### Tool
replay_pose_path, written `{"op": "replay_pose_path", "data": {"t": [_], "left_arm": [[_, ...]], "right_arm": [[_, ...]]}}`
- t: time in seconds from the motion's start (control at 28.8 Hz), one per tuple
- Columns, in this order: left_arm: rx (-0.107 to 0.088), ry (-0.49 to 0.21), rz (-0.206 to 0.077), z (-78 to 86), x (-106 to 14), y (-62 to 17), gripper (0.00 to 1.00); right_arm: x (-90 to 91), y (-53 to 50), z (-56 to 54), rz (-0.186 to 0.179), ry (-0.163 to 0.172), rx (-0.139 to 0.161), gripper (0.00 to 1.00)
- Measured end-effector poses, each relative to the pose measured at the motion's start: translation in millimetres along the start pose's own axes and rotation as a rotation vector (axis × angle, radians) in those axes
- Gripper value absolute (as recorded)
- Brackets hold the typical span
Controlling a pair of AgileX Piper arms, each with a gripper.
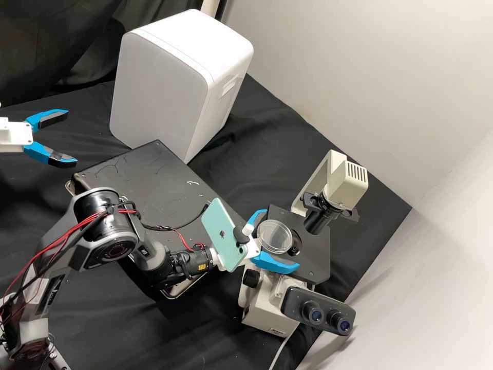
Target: Place the petri dish on the microscope
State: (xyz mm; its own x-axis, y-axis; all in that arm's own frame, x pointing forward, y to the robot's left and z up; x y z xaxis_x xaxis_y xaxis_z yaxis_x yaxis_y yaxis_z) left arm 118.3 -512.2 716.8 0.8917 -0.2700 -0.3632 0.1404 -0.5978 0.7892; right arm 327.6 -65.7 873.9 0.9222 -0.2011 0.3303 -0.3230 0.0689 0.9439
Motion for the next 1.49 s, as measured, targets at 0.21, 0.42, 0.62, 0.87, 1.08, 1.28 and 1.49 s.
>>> {"op": "replay_pose_path", "data": {"t": [0.21, 0.42, 0.62, 0.87, 1.08, 1.28, 1.49], "left_arm": [[0.0, 0.0, 0.0, 0.0, 0.0, 0.0, 1.0], [0.0, 0.005, 0.001, -0.8, 0.3, 0.2, 1.0], [-0.003, 0.014, 0.005, -2.2, 0.6, 0.9, 1.0], [-0.003, 0.021, 0.006, -3.3, 0.9, 1.2, 1.0], [-0.003, 0.021, 0.006, -3.3, 0.9, 1.2, 1.0], [-0.003, 0.021, 0.006, -3.3, 0.9, 1.2, 1.0], [-0.003, 0.021, 0.006, -3.3, 0.9, 1.2, 1.0]], "right_arm": [[3.8, -0.8, 0.1, -0.013, -0.011, -0.006, 1.0], [11.9, -3.4, 3.3, -0.003, -0.027, -0.019, 1.0], [17.4, -2.3, 3.3, 0.028, -0.053, -0.016, 1.0], [20.4, -4.9, 6.5, 0.057, -0.079, -0.041, 1.0], [22.8, -4.3, 6.0, 0.072, -0.076, -0.052, 1.0], [23.8, -3.9, 5.9, 0.079, -0.075, -0.05, 1.0], [23.8, -3.7, 5.7, 0.081, -0.074, -0.05, 1.0]]}}
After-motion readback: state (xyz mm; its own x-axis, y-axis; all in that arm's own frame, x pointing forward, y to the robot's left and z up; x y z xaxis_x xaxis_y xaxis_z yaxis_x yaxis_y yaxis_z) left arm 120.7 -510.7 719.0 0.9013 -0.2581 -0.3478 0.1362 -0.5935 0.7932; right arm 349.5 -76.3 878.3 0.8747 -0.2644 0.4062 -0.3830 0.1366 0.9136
